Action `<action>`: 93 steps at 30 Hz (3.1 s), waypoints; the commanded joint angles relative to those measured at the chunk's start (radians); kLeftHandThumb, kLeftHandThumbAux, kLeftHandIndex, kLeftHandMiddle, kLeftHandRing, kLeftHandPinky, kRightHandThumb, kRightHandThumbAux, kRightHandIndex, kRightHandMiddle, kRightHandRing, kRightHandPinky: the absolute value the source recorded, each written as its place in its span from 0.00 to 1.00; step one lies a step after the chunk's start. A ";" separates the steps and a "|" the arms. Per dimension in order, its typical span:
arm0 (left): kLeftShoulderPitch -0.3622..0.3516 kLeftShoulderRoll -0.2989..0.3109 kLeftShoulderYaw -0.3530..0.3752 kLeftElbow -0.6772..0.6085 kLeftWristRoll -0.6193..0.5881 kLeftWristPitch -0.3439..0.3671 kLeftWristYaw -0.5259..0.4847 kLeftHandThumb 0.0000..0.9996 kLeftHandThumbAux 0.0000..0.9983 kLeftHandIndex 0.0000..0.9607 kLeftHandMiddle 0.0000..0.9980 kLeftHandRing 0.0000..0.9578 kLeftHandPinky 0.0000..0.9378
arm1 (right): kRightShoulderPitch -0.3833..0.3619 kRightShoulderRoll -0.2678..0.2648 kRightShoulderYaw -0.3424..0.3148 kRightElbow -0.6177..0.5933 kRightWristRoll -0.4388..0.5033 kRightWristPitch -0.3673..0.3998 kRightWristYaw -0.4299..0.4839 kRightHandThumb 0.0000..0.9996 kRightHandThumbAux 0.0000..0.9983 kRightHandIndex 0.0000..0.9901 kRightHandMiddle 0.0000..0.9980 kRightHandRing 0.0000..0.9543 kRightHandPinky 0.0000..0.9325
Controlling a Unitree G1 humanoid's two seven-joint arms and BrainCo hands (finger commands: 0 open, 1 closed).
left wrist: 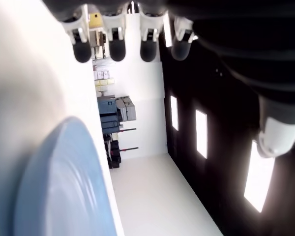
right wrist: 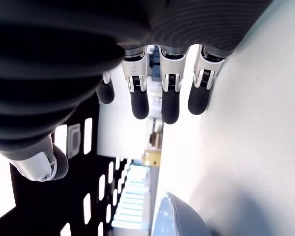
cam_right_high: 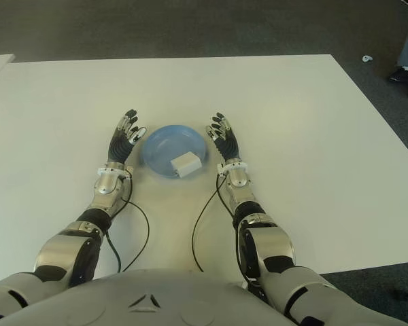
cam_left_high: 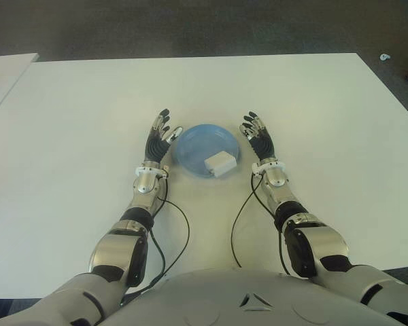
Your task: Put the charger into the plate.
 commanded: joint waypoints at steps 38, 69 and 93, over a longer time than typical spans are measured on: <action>0.019 -0.079 0.083 0.138 -0.016 0.184 0.036 0.00 0.46 0.00 0.00 0.00 0.00 | 0.147 -0.005 -0.028 0.086 0.022 0.080 0.005 0.00 0.48 0.06 0.15 0.16 0.16; 0.021 -0.066 0.085 0.130 -0.004 0.195 -0.028 0.00 0.49 0.00 0.00 0.00 0.00 | 0.149 0.003 -0.036 0.083 0.022 0.072 -0.013 0.00 0.46 0.06 0.14 0.15 0.16; 0.033 -0.062 0.075 0.140 0.004 0.220 -0.058 0.00 0.51 0.00 0.00 0.00 0.00 | 0.168 -0.006 -0.040 0.083 0.023 0.066 -0.005 0.00 0.45 0.05 0.10 0.10 0.12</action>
